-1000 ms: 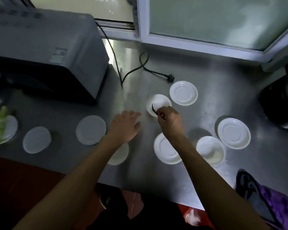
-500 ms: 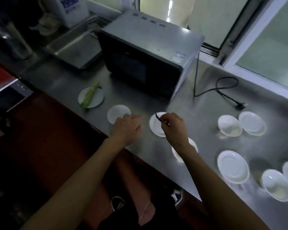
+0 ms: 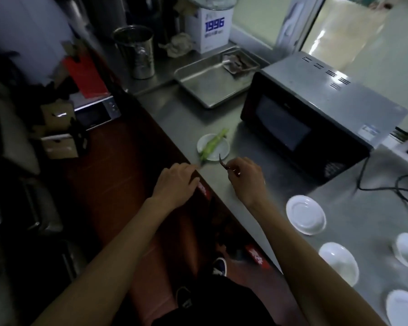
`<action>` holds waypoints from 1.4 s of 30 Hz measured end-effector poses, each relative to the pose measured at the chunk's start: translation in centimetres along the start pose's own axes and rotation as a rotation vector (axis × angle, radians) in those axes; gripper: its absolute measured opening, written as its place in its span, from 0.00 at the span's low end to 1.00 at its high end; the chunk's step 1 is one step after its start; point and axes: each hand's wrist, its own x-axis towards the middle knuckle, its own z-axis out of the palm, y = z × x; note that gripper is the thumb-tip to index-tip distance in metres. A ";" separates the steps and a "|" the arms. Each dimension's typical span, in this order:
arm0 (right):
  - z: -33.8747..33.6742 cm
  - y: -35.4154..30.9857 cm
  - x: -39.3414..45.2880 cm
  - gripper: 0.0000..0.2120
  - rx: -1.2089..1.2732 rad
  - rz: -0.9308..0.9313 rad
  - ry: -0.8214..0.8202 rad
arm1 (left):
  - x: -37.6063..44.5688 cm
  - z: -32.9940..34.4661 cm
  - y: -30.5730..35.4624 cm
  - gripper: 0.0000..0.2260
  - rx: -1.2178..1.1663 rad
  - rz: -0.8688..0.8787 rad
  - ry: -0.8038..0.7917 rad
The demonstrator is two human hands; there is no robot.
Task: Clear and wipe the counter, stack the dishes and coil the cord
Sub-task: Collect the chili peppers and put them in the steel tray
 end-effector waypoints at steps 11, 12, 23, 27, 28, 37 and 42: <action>6.2 -0.8 10.8 0.08 0.091 -0.038 -0.040 | 7.5 -2.0 -6.5 0.21 0.086 -0.101 -0.045; 6.6 -0.6 12.1 0.08 0.103 -0.035 -0.036 | 8.8 -2.4 -6.8 0.21 0.102 -0.101 -0.045; 9.8 0.5 21.7 0.09 0.156 -0.035 -0.062 | 18.2 -4.4 -10.2 0.20 0.119 -0.137 -0.056; 11.0 0.7 24.3 0.11 0.134 -0.023 -0.061 | 21.3 -4.5 -11.5 0.20 0.094 -0.110 -0.072; 11.3 0.7 25.0 0.10 0.126 -0.020 -0.062 | 22.0 -4.4 -12.0 0.20 0.087 -0.104 -0.076; 15.7 -1.4 32.0 0.11 0.053 0.006 -0.042 | 30.8 -5.1 -19.3 0.21 -0.002 -0.012 -0.097; 19.4 -4.6 36.0 0.10 -0.011 0.055 0.005 | 35.4 -6.4 -23.9 0.21 -0.073 0.042 -0.147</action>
